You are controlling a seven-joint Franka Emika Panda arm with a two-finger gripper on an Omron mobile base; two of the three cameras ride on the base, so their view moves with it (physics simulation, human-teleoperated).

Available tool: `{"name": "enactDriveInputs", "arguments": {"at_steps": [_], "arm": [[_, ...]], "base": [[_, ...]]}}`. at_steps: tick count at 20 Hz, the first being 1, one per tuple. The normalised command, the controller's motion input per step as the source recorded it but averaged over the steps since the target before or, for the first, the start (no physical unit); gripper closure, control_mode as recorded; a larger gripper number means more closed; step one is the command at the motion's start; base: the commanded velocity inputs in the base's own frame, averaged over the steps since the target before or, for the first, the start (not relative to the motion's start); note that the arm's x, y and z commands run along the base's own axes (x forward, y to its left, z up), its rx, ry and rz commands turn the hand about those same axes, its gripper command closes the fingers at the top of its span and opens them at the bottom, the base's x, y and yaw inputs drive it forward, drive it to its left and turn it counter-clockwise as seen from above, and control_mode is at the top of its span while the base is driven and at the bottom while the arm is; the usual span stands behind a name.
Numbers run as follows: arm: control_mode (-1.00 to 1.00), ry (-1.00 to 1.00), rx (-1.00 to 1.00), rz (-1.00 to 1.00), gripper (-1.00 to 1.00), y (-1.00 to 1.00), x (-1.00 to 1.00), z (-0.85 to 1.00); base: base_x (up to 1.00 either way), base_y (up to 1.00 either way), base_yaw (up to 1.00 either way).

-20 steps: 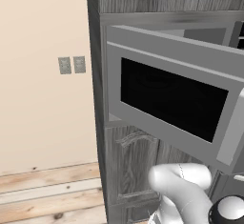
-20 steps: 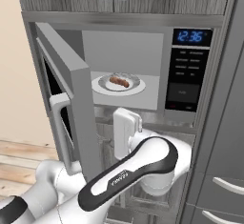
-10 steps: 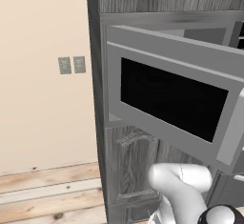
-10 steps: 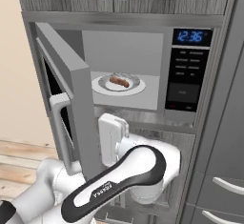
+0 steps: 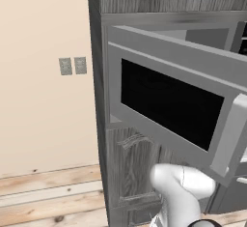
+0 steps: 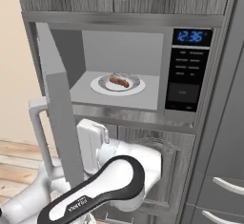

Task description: Retrieve the reheated potato from the microwave, then place the potato, cheese, and condiment on the cutting board.

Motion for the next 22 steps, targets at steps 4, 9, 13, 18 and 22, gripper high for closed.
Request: {"name": "enactDriveInputs", "arguments": {"at_steps": [4,9,13,18,22], "arm": [[-1.0,0.0,0.0,0.11,-1.0,0.49,-0.35,0.03],[-1.0,-0.03,-0.01,0.11,-1.0,0.66,-0.36,0.0],[-1.0,-0.08,0.0,0.11,-1.0,0.64,-0.38,0.0],[-1.0,-0.11,0.0,0.1,-1.0,0.65,-0.38,0.0],[-1.0,-0.12,0.0,0.06,-1.0,0.67,-0.27,0.0]], "base": [[0.0,0.0,0.0],[0.0,0.0,0.0],[0.0,0.0,0.0],[0.0,0.0,0.0],[0.0,0.0,0.0]]}}
